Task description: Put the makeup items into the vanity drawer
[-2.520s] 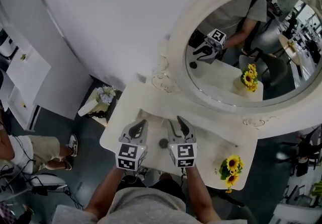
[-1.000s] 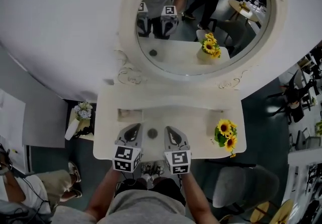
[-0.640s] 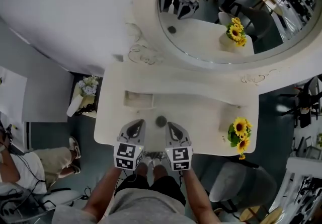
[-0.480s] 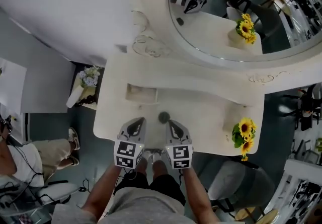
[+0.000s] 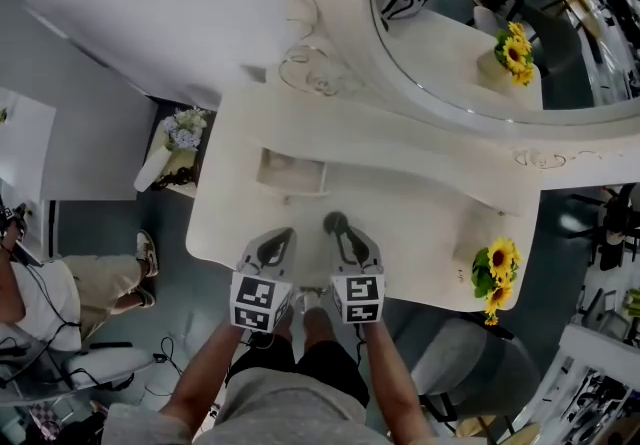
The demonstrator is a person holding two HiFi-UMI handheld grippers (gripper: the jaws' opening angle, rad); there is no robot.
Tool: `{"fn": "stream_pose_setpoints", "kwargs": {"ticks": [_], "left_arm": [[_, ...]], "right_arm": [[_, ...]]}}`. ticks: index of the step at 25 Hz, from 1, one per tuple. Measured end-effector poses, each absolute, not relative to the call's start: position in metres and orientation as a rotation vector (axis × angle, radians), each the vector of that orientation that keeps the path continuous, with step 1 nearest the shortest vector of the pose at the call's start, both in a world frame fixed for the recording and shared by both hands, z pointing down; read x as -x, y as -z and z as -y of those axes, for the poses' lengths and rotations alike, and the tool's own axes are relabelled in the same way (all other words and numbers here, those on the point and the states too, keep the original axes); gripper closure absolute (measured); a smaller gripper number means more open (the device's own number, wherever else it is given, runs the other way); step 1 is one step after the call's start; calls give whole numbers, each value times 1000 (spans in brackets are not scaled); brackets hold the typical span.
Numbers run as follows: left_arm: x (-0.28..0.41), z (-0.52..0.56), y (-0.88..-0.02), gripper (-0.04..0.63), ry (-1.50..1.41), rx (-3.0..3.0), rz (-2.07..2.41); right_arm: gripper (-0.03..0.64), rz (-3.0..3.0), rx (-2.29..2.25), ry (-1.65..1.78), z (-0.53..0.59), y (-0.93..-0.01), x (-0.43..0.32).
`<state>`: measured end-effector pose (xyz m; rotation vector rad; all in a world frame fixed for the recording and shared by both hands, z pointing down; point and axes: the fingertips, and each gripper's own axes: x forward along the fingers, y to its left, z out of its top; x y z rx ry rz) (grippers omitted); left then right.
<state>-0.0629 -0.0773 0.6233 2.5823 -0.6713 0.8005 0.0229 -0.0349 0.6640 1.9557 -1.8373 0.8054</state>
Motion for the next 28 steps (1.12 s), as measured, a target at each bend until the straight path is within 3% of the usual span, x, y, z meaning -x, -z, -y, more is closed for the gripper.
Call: {"fn": "stream_pose_setpoints", "kwargs": {"ticks": [1,2,14,22,28], "left_arm": [[64,77,-625,595,-800,-2581,675],[65,76,-626,595,-799,-2580,679],[77,83,-629,595,-796,-2543,742],[79,85,-628,595,-787,-2537,765],[79,90,-612,595,-748,-2560,785]], "right_arm": [[508,1843,-1943,-821,36,-667,-22],[502,1847,-1932,-834,37,-671,-21],[502,1810,-1853,-850,42,-692,-20],[586,1769,-1828,-802,41,-697,-22],[598,1796,-1860,-754,45,-673,-21]]}}
